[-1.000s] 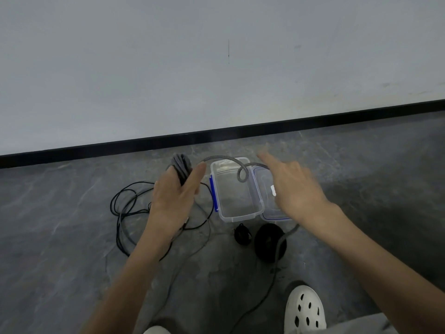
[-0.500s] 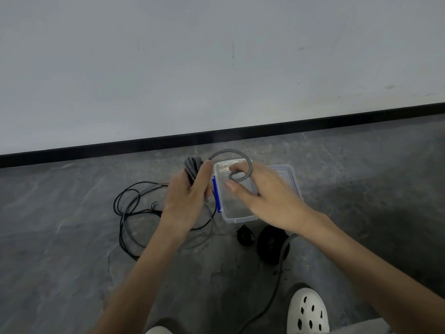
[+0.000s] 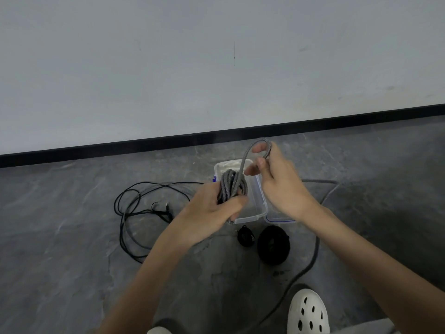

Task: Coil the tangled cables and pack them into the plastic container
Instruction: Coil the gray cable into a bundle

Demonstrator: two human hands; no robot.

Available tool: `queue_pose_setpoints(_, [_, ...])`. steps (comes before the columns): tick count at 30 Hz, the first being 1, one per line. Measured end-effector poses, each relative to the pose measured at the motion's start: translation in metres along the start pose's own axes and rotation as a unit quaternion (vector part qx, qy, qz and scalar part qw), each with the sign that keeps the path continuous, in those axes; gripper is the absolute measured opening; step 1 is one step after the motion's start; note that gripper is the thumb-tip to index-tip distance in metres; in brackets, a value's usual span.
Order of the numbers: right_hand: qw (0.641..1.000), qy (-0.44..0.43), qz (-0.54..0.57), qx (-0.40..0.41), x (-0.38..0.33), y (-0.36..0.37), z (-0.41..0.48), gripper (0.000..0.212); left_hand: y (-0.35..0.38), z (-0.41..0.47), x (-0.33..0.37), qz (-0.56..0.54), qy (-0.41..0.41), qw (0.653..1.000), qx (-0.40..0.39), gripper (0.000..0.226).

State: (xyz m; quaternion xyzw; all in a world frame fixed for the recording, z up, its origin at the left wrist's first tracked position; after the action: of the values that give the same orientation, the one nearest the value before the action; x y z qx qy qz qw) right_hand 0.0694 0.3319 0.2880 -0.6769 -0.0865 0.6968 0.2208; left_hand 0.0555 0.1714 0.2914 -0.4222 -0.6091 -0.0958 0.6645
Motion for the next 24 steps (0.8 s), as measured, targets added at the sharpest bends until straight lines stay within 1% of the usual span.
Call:
queue_pose_setpoints(4, [1.000, 0.000, -0.008, -0.006, 0.004, -0.002, 0.002, 0.014, 0.000, -0.002, 0.007, -0.049, 0.024, 0.998, -0.041, 0.036])
queue_pose_setpoints(9, [0.997, 0.012, -0.063, -0.045, 0.011, 0.001, 0.005, 0.014, 0.001, -0.003, 0.007, -0.128, 0.030, 0.988, -0.082, 0.028])
queue_pose_setpoints(12, [1.000, -0.002, -0.022, -0.016, 0.007, -0.002, 0.005, 0.013, 0.001, -0.003, 0.001, -0.141, 0.016, 0.984, -0.105, 0.029])
queue_pose_setpoints(16, [0.998, -0.056, 0.011, 0.033, -0.001, -0.004, 0.006, 0.015, 0.008, -0.004, -0.002, -0.184, -0.014, 0.970, -0.157, 0.024])
queue_pose_setpoints(18, [0.999, -0.044, 0.006, 0.031, 0.001, -0.003, 0.006, 0.015, 0.008, -0.004, -0.003, -0.216, -0.013, 0.965, -0.152, 0.027])
queue_pose_setpoints(20, [0.999, -0.002, -0.033, 0.002, 0.005, -0.003, 0.008, 0.016, 0.003, -0.004, -0.003, -0.247, -0.005, 0.960, -0.133, 0.028])
queue_pose_setpoints(22, [0.994, 0.051, -0.073, -0.060, 0.011, -0.001, 0.008, 0.015, -0.002, -0.003, -0.006, -0.253, 0.003, 0.962, -0.106, 0.027])
queue_pose_setpoints(24, [0.986, 0.095, -0.072, -0.120, 0.012, 0.003, 0.007, 0.015, -0.004, -0.001, -0.008, -0.239, 0.012, 0.968, -0.081, 0.026])
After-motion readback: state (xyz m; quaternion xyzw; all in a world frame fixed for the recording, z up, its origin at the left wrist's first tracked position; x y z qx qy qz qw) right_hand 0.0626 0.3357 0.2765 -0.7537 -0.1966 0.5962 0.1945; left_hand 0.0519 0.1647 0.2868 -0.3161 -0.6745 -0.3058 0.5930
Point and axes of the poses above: each hand's wrist, its own z-axis towards the middle knuckle, its own y-axis out of the palm, x = y × z, the point moved 2 cm from there along z, towards the middle knuckle, and after that the axes turned 7 degrees about z, right-handed, at the moved point
